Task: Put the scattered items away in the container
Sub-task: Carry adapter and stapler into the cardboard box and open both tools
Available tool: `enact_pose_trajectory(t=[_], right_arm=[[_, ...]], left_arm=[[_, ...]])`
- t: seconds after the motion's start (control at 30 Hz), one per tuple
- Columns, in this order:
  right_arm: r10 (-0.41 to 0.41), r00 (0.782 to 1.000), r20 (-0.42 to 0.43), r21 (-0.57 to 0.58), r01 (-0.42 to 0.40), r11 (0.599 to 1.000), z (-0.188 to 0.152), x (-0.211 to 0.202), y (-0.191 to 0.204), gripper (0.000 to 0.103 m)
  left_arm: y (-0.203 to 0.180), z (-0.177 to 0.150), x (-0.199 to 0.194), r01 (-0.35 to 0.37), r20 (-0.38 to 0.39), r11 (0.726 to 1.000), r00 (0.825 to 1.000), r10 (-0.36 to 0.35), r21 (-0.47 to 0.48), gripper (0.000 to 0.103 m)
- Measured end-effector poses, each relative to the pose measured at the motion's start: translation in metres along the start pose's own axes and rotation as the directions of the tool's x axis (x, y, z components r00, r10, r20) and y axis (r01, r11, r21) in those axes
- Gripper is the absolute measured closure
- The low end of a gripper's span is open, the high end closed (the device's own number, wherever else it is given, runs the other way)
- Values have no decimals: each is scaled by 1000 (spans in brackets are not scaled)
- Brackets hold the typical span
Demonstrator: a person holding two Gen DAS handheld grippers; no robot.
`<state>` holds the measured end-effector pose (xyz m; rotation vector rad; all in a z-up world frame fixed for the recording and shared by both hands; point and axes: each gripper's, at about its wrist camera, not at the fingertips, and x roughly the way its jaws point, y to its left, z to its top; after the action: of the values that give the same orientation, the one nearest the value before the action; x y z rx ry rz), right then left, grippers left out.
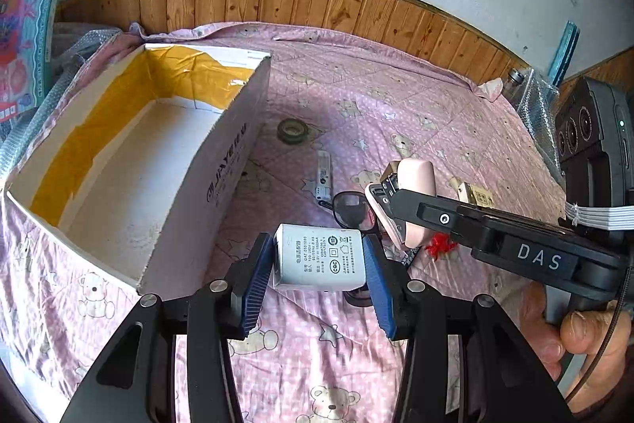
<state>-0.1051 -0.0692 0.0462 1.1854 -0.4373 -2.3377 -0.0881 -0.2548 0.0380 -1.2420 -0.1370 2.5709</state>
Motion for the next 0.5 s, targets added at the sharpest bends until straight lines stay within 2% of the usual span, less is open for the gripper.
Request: enact_pose_trajectory(t=[0.2,0.5], right_arm=[[7,1000,22,-19,-7,1000,5,-12,14,77],[10,999,36,-95,-7,995,24,-29,40,77]], left_arm=[[6,9,-23,-21,37,1000,999,21,-8,56],[24,26,-60,-12,116,999,993,18,-51,56]])
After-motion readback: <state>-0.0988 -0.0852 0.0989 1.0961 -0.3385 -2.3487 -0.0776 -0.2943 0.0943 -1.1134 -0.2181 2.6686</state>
